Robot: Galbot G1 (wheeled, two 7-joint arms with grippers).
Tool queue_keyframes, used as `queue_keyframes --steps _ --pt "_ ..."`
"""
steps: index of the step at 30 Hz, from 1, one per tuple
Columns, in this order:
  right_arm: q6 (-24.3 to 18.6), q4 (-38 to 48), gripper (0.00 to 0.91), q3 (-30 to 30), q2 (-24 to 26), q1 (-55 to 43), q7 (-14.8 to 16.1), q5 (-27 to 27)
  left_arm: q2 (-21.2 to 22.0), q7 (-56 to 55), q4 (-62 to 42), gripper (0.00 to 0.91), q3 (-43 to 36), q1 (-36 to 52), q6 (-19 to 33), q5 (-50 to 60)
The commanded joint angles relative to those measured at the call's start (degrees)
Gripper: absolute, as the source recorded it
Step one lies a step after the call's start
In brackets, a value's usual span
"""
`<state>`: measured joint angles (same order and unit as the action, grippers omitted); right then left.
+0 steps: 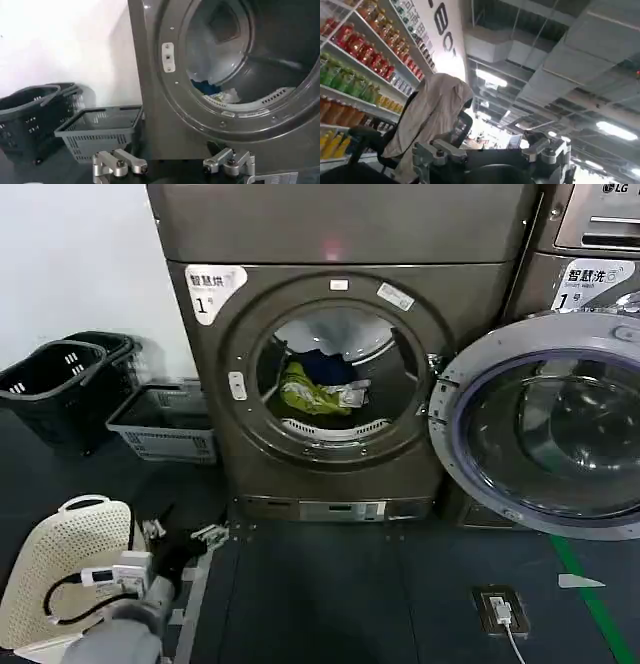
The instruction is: Grasp the clothes from the dryer.
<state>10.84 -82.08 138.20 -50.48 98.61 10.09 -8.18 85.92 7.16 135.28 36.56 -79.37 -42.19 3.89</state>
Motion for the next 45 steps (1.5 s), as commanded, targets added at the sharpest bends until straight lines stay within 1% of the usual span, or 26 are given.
queue_keyframes --steps 1,27,45 --pt "-0.46 0.59 0.907 -0.08 0.0 0.13 -0.36 -0.5 -0.03 0.08 -0.16 0.907 -0.15 0.0 -2.81 0.07" --pt "-0.35 1.83 0.907 0.22 0.58 -0.21 -0.25 -0.42 0.67 -0.26 -1.39 0.907 -1.18 0.54 -2.81 0.01" --pt "-0.55 1.81 0.907 0.38 -0.36 -0.58 -0.08 -0.47 1.08 -0.54 -1.9 0.907 -1.24 0.83 -2.81 -0.76"
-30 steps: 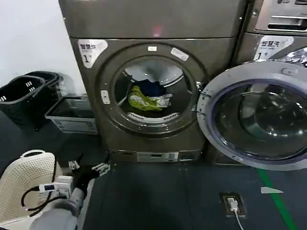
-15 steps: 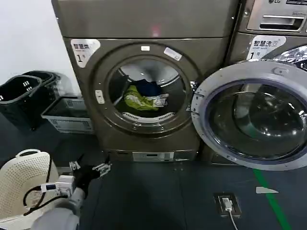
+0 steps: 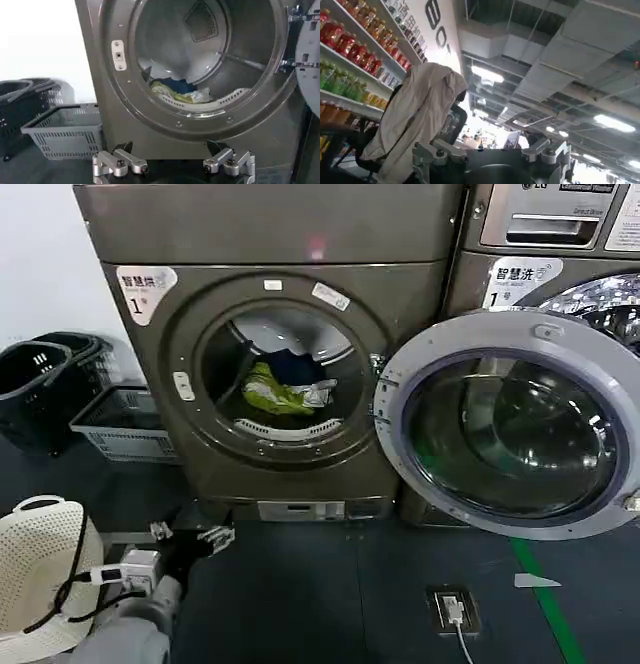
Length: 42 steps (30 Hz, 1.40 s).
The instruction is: Grasp the clothes from the dryer.
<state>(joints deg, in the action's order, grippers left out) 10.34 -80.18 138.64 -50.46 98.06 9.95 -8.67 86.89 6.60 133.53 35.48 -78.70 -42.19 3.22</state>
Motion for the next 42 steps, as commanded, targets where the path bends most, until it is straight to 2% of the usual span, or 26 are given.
queue_keyframes --steps 1,9,17,22,42 --pt "-0.07 -0.28 0.907 -0.17 -0.55 -0.07 0.07 0.04 0.15 0.01 -0.23 0.907 -0.17 0.15 -2.81 -0.08" --pt "-0.63 -0.11 0.907 1.04 -1.01 -0.05 -0.77 -0.94 0.12 -0.04 -0.69 0.907 -0.32 0.67 -2.81 0.33" --pt "-0.66 0.13 0.907 1.94 -0.94 0.13 -3.13 -5.69 -0.28 -0.76 -0.9 0.907 -1.04 1.86 -2.81 0.34" --pt "-1.18 0.51 0.907 2.41 -0.87 0.18 -3.52 -7.6 -0.27 -0.78 -1.27 0.907 -1.11 2.39 -2.81 0.17" --pt "-1.74 1.83 0.907 3.72 -0.73 0.76 -3.87 -7.97 -0.38 -0.36 -1.67 0.907 -1.11 2.66 -2.81 0.34"
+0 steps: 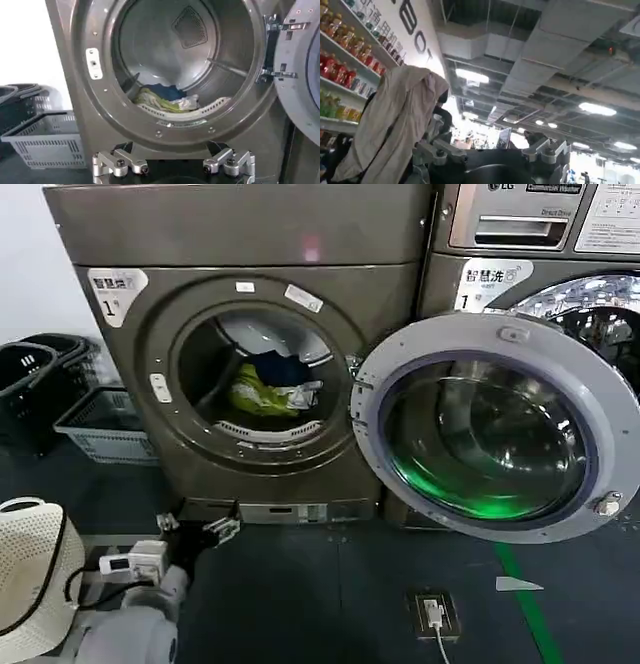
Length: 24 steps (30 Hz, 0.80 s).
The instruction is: Grasp the clothes from the dryer.
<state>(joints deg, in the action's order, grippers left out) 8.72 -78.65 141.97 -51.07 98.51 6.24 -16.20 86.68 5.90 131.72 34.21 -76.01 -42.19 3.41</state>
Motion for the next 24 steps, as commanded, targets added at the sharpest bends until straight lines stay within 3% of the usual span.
queue_keyframes --steps 1,24 --pt "-0.23 0.33 0.907 0.45 -0.17 0.4 -0.15 -0.42 -0.23 0.29 0.1 0.907 0.14 0.02 -2.81 0.2" --pt "-0.34 1.01 0.907 1.13 -0.63 0.89 0.24 -0.32 -0.18 0.44 0.01 0.907 0.11 -0.51 -2.81 1.67"
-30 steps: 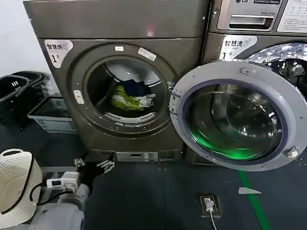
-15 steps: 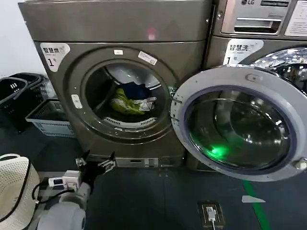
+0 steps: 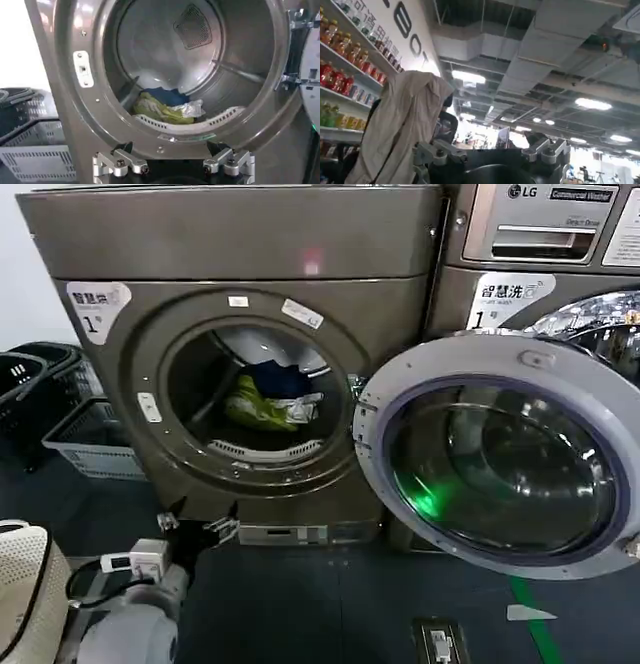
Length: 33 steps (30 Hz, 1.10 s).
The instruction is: Grasp the clothes from the dryer.
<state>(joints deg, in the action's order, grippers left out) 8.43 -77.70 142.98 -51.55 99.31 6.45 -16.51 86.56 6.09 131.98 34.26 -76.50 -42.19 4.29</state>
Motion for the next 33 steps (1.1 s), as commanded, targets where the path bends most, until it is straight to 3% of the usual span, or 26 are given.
queue_keyframes --steps 1,20,33 --pt "-0.09 0.09 0.907 0.08 -0.2 0.09 0.01 0.0 -0.03 0.25 -0.31 0.907 0.04 -0.02 -2.81 0.78" --pt "-1.07 1.13 0.907 -0.42 -0.81 -0.32 -0.02 0.16 0.5 1.7 -0.65 0.907 1.13 0.54 -2.81 -4.07" --pt "-1.13 0.96 0.907 -0.72 -0.92 -0.48 0.02 0.25 0.1 -0.04 -1.69 0.907 0.65 1.45 -2.81 -1.42"
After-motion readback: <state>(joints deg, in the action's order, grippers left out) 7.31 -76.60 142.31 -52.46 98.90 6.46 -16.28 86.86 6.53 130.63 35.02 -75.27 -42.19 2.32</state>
